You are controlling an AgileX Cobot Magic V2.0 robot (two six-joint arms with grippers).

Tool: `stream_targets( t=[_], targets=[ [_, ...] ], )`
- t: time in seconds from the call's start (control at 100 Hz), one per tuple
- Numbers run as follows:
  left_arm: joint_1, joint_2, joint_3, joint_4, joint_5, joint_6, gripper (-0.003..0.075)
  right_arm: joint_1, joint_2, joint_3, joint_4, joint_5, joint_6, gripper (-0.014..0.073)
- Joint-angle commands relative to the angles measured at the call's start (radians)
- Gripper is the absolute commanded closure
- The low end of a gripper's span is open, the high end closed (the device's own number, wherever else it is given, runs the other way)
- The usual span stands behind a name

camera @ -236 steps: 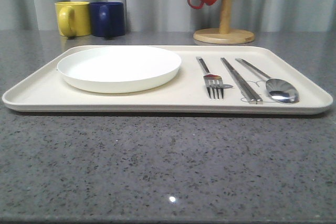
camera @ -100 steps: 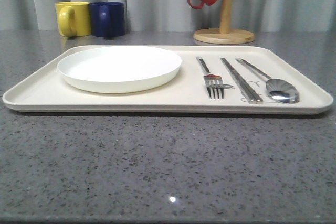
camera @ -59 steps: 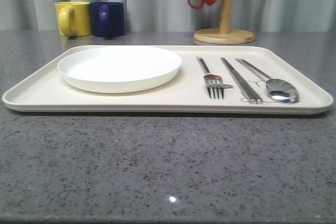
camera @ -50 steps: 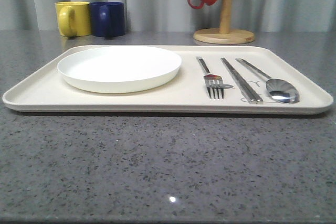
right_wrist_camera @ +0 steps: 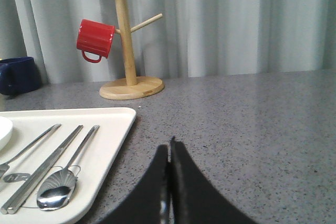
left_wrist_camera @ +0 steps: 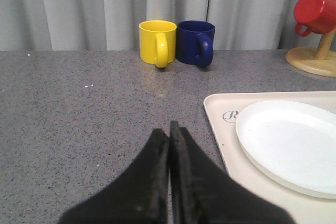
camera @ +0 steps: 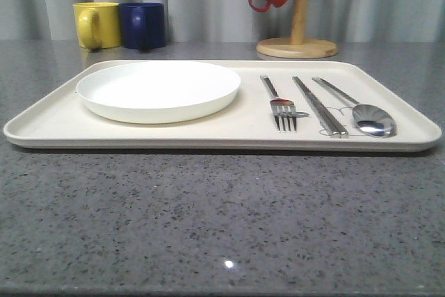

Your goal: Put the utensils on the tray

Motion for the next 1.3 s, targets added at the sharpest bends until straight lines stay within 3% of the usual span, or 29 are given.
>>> stream_targets(
  t=[0.0, 0.12, 0.34, 0.7, 1.05, 1.29],
  targets=[
    [0.004, 0.006, -0.029, -0.008, -0.086, 0.002, 0.0738, -0.006, -0.023, -0.017, 0.000, -0.088, -0.007, 0.0662],
    [0.004, -0.006, -0.027, 0.041, -0.086, -0.014, 0.0738, -0.006, -0.023, -0.017, 0.000, -0.088, -0.007, 0.0662],
    [0.004, -0.095, 0.049, 0.283, -0.088, -0.262, 0.0738, -0.006, -0.023, -0.017, 0.000, -0.088, -0.007, 0.0662],
    [0.004, -0.298, 0.318, 0.292, -0.277, -0.264, 0.0738, -0.006, -0.023, -0.017, 0.000, -0.088, -0.007, 0.0662],
    [0.004, -0.462, 0.486, 0.347, -0.277, -0.310, 0.0738, -0.006, -0.023, -0.017, 0.000, -0.088, -0.007, 0.0662],
    [0.004, -0.462, 0.490, 0.404, -0.263, -0.358, 0.0738, -0.006, -0.023, -0.017, 0.000, -0.086, -0.007, 0.0662]
  ],
)
